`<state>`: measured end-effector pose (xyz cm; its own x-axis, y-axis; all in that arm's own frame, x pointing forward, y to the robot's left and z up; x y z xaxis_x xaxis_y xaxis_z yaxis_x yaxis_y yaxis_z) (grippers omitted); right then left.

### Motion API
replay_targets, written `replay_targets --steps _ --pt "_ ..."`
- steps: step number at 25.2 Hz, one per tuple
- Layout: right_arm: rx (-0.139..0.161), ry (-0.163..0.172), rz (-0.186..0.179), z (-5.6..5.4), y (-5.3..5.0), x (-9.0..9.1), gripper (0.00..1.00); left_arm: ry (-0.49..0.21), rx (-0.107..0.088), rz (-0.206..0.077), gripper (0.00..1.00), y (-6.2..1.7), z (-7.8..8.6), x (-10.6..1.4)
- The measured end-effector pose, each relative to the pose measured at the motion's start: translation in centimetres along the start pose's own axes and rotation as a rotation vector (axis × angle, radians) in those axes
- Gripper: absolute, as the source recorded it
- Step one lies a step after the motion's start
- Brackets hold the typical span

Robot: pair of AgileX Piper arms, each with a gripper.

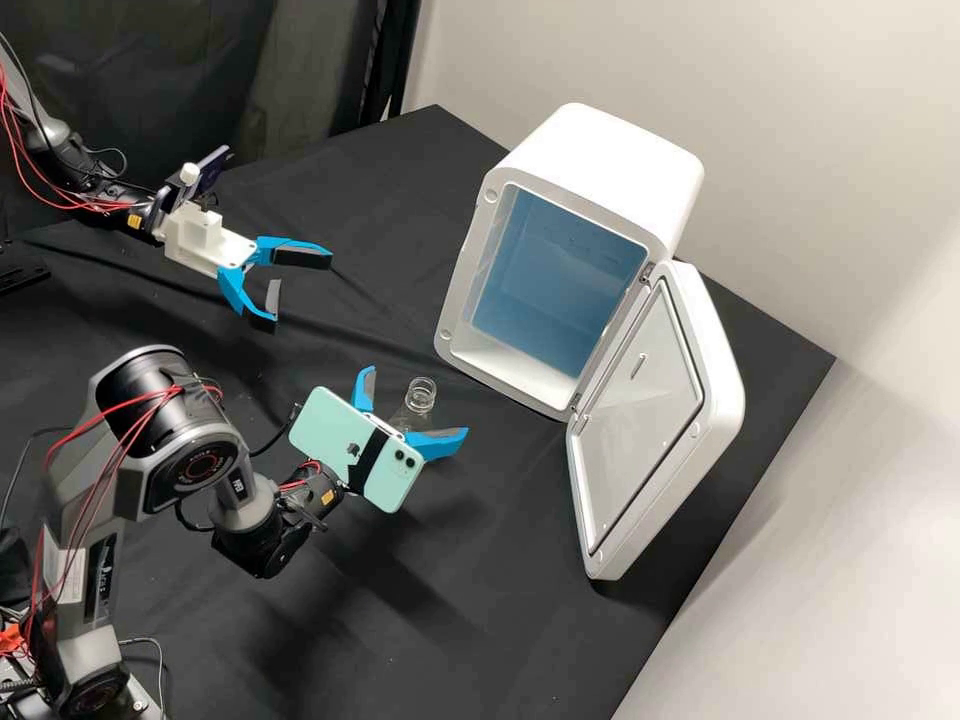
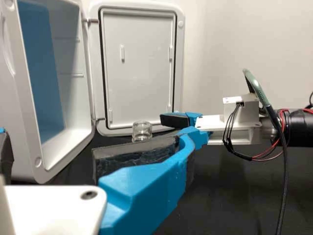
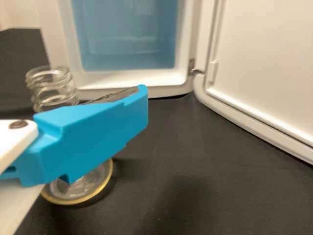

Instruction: Take the flask out of the incubator

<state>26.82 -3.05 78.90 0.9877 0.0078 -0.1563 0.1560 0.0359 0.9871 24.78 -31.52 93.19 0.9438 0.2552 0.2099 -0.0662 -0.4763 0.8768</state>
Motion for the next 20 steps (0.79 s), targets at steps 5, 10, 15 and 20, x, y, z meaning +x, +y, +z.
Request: replay_targets --steps 5,10,15,20 --pt "0.006 -0.01 0.018 0.0 0.2 -0.1 1.0 0.016 -0.016 0.06 1.0 0.2 0.2 -0.2" --pt "0.046 -0.008 0.043 -0.1 0.9 -0.6 1.0 0.052 -0.013 0.1 1.0 0.28 0.5 -0.6" --pt "0.091 -0.013 0.068 0.0 1.5 -1.1 1.0 0.023 -0.037 0.133 1.0 0.56 0.7 -0.7" --pt "0.106 -0.013 0.096 0.0 2.2 -1.5 1.0 0.017 -0.035 0.12 1.0 0.3 0.8 -0.8"
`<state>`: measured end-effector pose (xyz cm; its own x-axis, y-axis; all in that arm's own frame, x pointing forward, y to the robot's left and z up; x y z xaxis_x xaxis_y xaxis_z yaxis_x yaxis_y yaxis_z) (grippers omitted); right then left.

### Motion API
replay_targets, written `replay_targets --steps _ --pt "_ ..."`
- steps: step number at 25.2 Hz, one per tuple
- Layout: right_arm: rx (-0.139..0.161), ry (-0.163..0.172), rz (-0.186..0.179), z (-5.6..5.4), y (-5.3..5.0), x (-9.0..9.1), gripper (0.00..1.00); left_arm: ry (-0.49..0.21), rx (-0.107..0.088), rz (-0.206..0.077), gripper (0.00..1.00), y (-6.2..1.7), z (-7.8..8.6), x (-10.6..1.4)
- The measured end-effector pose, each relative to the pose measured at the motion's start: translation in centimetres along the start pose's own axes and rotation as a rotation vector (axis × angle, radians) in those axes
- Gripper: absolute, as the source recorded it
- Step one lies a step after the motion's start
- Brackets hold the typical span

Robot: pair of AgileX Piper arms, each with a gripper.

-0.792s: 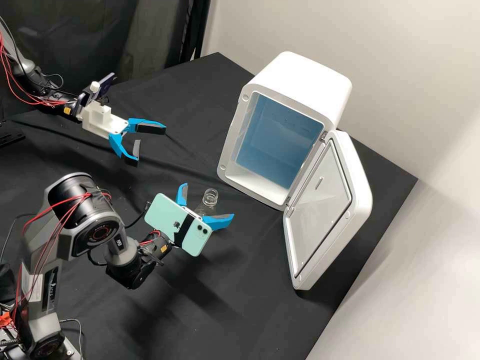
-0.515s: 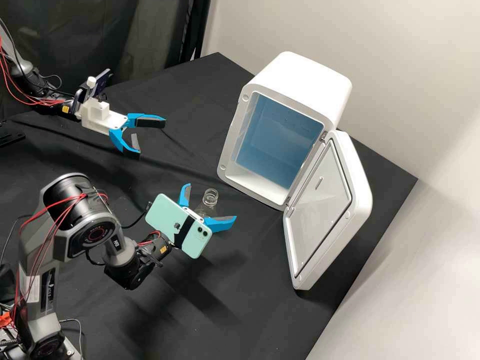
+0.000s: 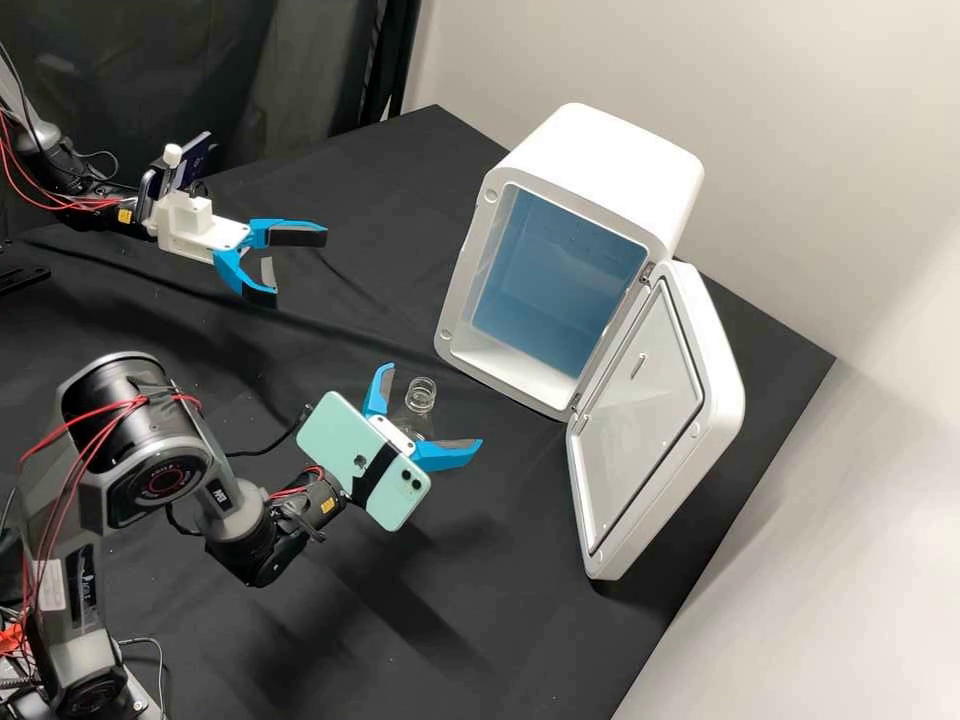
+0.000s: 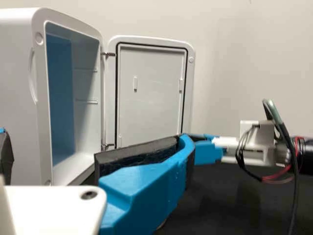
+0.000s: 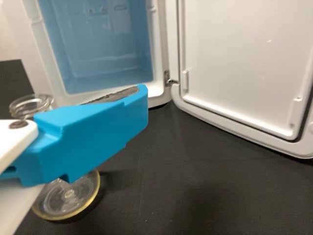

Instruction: Take the flask out of the incubator

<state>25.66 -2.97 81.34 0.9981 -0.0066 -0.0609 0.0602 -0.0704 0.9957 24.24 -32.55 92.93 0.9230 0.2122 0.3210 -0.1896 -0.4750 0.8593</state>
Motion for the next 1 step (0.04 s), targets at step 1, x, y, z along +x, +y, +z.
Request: replay_targets --steps 1 --pt "0.008 -0.001 0.006 -0.01 0.15 -0.12 1.0 -0.002 0.001 -0.001 1.0 -0.01 0.02 0.0"
